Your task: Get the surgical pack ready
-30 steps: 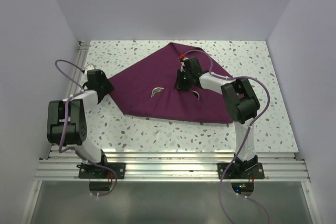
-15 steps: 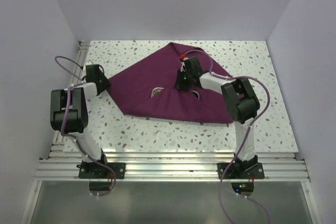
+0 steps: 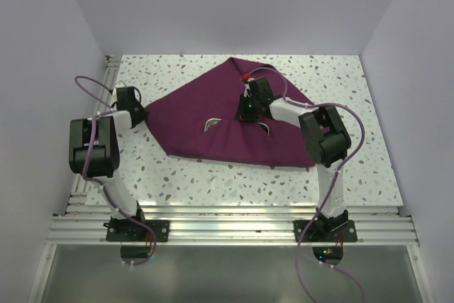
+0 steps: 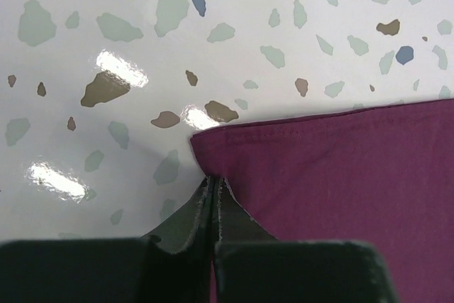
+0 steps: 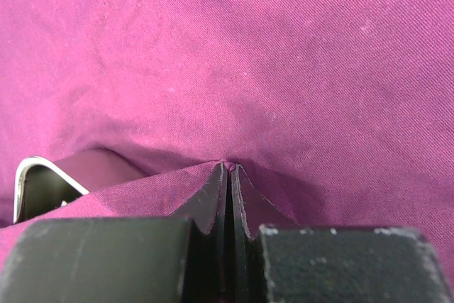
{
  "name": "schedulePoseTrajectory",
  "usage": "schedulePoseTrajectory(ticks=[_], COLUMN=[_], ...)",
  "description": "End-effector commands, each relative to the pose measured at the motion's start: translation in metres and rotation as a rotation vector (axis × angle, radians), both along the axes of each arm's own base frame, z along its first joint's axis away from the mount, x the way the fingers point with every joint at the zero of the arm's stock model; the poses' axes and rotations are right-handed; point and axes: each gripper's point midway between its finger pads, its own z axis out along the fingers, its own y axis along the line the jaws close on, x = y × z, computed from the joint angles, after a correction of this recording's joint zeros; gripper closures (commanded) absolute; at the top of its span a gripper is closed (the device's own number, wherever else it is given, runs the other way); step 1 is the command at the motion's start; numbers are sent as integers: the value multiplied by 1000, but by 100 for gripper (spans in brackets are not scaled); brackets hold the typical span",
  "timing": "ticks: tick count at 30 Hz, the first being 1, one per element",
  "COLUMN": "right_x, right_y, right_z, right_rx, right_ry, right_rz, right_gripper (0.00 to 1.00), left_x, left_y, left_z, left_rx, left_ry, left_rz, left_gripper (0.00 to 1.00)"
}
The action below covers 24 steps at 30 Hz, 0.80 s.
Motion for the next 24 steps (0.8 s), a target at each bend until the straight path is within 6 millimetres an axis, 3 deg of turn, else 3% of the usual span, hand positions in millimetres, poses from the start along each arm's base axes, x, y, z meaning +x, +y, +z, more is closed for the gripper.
schedulePoseTrajectory(ticks=[1,4,8,10,12,16,19,24], right_x=[-43,-42,-42,-43,-43,-43,-43,-45], right_y=[-21,-20,-19,-20,-21,-20,-19,-17], right_z=[-50,-48,-48,-49,-49,-49,-49,-54], right_rx=[-120,-118,-121,-122,-123,-119,-114,-112], right_ry=[175,170,174,177,178,178,181,200], right_rz=[28,29,32,30,30,33,33,38], right_gripper=[100,100,100,100,100,100,100,100], left_x=[1,-2,-1,-4,-6,-13,-21,-26], left_y=[0,0,-15,-38,-45,-78,-125,-171], left_z=[3,21,67,83,94,116,129,143], left_rx=[-2,70,185,250,299,331,339,309], left_ry=[-5,-25,-88,-94,-102,-152,-197,-238], left_rz=[-13,-6,-7,-40,-31,-70,-146,-214], left_gripper=[100,100,100,100,100,100,100,100])
